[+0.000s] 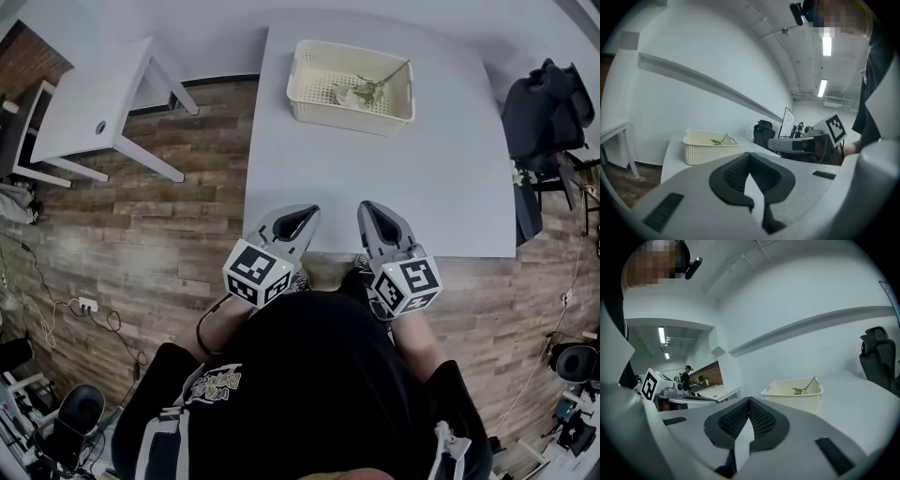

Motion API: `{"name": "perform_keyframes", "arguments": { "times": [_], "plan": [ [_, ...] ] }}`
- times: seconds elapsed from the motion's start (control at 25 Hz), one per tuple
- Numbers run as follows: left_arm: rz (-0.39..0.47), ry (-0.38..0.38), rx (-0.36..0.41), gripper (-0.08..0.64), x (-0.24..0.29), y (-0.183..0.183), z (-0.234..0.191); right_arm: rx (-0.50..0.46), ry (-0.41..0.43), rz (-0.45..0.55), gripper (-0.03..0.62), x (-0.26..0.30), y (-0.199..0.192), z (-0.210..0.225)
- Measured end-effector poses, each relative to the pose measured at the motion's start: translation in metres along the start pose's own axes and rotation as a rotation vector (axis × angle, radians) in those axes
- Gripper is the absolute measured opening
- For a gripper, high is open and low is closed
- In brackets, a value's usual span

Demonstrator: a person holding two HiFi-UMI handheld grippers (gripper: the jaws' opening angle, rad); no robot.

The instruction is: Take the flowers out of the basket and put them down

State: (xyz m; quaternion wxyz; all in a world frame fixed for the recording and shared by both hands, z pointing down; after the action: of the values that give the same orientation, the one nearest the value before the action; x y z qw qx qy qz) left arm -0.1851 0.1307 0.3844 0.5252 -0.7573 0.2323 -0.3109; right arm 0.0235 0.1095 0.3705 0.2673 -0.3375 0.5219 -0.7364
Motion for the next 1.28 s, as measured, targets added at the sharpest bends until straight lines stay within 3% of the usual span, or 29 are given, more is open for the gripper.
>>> {"name": "perform_keyframes", "arguments": {
  "times": [0.56, 1.28],
  "plan": [
    [0.019, 0.046, 0.013, 0.006, 0.033, 0.014, 0.003, -0.060, 0.021, 0.021, 0.021, 0.015, 0.029, 0.048],
    [0.030, 0.149, -0.024, 0.006, 0.132, 0.033, 0.006, -0.217, 0.126, -0.028, 0.021, 0.071, 0.080, 0.169]
  ]
}}
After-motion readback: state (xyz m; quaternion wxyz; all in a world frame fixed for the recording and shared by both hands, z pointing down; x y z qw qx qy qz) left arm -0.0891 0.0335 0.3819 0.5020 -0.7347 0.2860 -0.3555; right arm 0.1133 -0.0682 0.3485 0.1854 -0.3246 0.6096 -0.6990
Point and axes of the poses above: the fingertips, and each gripper's own axes: x forward along the fingers, z to its right, y out of its top, the point moved 10 cm from there along -x, backward along the fingers, and after that the axes turned 3 degrees about -y, right-handed, at the moved point
